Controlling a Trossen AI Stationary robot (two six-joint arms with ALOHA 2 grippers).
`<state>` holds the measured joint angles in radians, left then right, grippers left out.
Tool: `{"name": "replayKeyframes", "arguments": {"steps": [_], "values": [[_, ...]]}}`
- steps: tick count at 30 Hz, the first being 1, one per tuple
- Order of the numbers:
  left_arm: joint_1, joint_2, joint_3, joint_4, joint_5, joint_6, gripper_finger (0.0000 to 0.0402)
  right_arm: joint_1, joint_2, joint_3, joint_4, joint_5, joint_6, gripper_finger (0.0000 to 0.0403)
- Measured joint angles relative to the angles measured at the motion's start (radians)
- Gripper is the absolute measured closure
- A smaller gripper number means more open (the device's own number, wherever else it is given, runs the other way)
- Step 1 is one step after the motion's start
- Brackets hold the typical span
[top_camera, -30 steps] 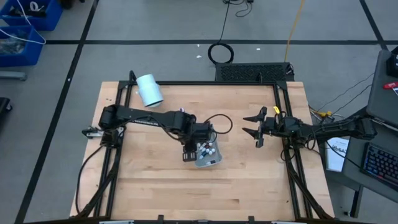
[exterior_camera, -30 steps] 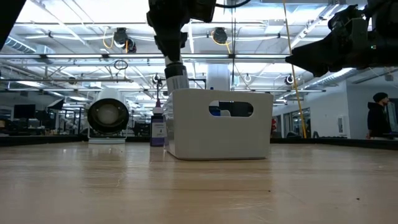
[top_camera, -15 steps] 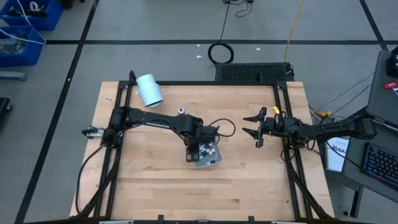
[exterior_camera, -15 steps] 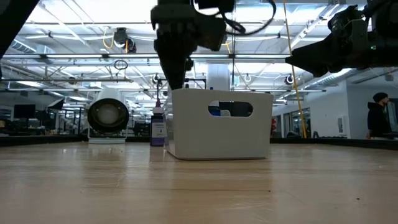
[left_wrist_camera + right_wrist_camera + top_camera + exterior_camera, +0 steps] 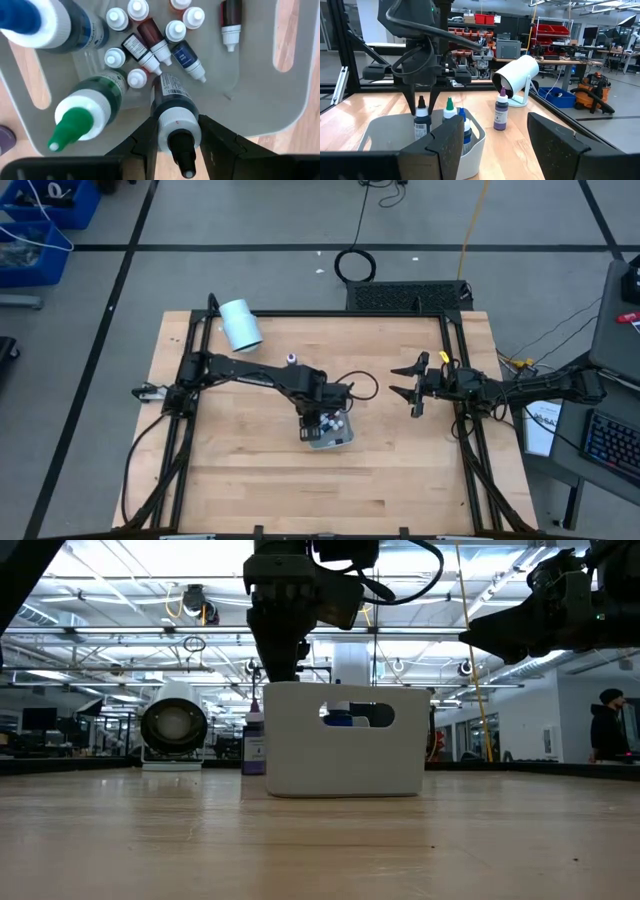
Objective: Pick & Place food coloring
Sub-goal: Put the black food coloring bottle into the bin, then put the purple food coloring bottle into the bin
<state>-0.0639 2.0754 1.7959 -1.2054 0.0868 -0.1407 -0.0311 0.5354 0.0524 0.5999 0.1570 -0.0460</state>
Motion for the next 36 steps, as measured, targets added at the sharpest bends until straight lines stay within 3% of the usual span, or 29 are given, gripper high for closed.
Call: {"name": "replayKeyframes", "arguments": {"steps": [15, 24, 30, 36], "values": [[0.0, -0.003, -0.029, 0.055, 0.053, -0.024, 0.0278, 0.0, 0.0, 0.0, -0.003, 0.0, 0.0, 0.0197], [-0.003, -0.001, -0.035, 0.05, 0.049, -0.073, 0.0135, 0.0, 0.0, 0.0, -0.007, 0.0, 0.001, 0.0197], [-0.003, -0.012, -0.035, 0.053, 0.047, -0.11, 0.0097, 0.0, 0.0, 0.0, -0.007, 0.0, 0.008, 0.0197], [-0.003, -0.112, -0.033, 0.087, -0.006, -0.154, 0.0086, 0.0, 0.0, 0.0, -0.007, 0.0, 0.008, 0.0197]]}}
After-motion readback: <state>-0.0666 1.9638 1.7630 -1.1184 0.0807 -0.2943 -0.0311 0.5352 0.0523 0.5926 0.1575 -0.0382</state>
